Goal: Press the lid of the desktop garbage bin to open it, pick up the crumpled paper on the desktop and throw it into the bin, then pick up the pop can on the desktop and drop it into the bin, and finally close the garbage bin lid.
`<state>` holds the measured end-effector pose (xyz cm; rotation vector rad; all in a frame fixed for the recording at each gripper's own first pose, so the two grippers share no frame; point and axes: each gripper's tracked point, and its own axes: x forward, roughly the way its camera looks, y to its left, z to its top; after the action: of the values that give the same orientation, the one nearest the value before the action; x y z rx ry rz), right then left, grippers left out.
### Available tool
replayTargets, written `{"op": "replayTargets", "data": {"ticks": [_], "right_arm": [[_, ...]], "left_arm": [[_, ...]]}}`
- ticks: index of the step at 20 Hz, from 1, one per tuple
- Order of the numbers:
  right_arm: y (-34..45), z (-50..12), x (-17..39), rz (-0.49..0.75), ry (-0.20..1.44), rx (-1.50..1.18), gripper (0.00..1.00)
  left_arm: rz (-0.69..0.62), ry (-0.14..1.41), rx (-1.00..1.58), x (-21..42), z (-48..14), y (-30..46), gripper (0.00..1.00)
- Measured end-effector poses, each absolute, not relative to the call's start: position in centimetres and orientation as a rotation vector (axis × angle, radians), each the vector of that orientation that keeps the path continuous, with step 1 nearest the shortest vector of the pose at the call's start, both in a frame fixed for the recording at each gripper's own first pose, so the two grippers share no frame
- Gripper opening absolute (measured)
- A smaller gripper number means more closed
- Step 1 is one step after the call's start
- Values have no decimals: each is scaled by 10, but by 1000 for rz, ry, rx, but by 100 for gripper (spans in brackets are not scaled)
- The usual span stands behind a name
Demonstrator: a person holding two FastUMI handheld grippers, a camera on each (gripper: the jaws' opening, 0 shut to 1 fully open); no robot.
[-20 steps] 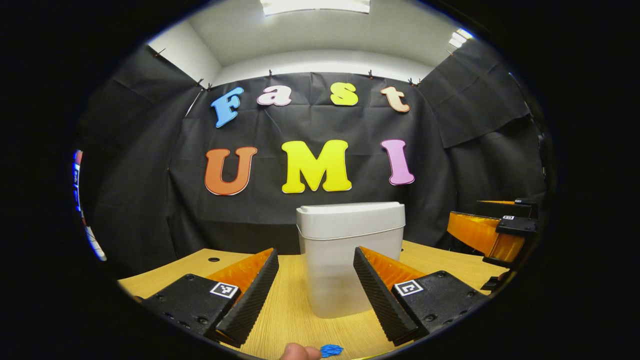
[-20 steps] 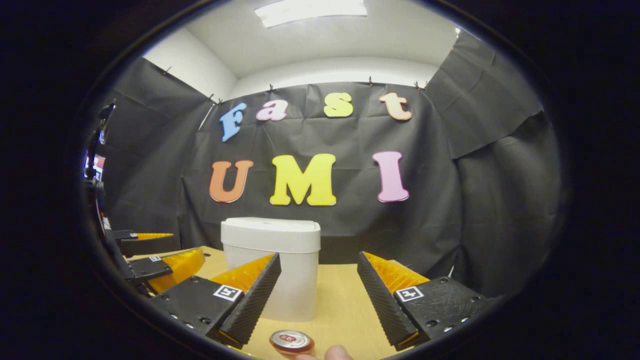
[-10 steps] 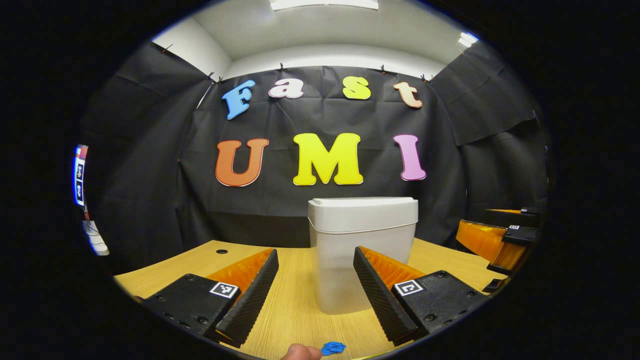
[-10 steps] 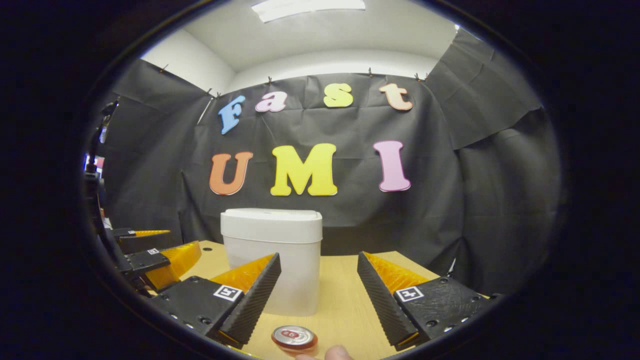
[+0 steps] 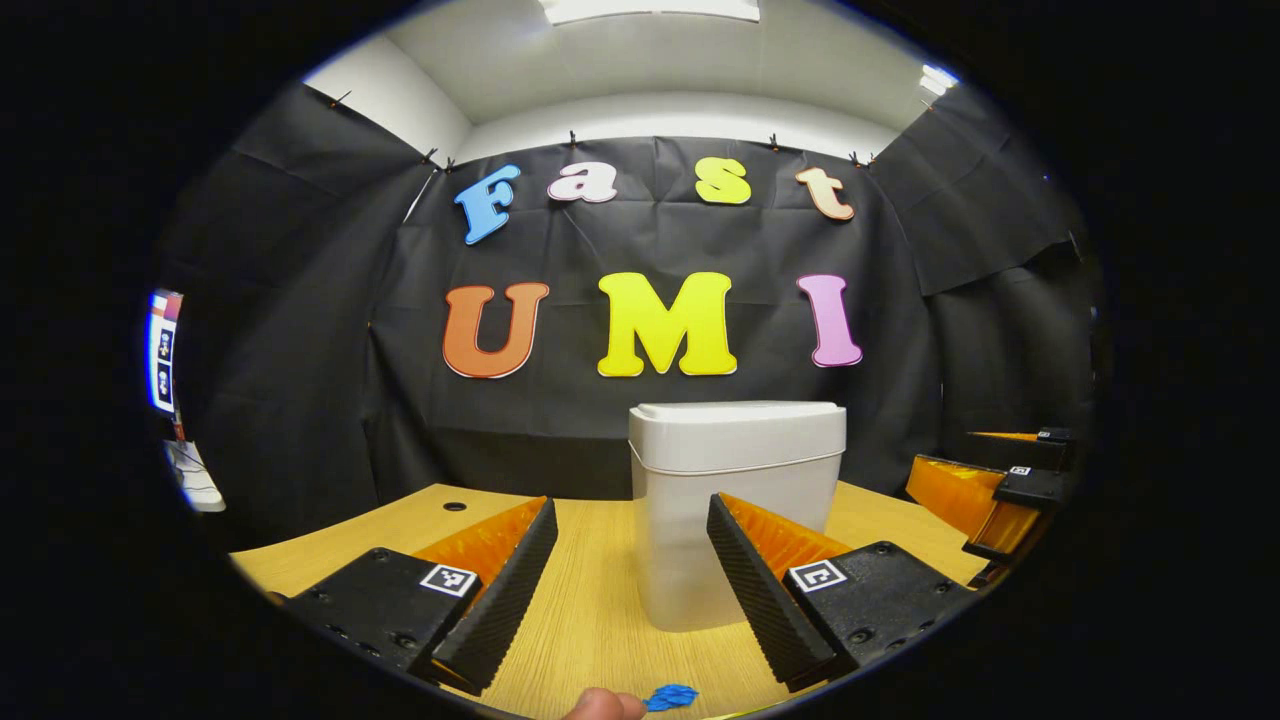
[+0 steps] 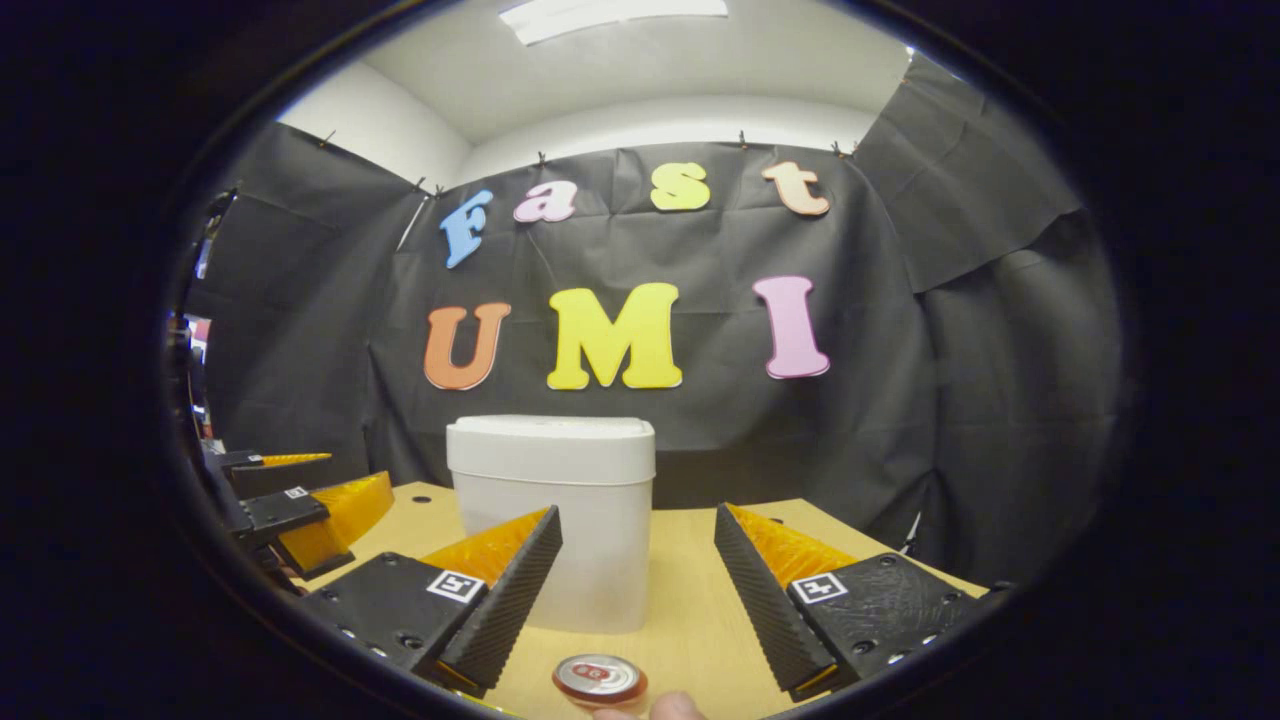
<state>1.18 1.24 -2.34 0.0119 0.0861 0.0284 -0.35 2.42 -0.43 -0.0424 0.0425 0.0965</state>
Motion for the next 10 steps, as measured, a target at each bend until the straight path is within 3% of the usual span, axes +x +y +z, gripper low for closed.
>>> {"op": "replayTargets", "data": {"ticks": [10], "right_arm": [[0,6,19,38,81,43,97]], "left_arm": [[121,46,-16,-2,-7,36,97]]}}
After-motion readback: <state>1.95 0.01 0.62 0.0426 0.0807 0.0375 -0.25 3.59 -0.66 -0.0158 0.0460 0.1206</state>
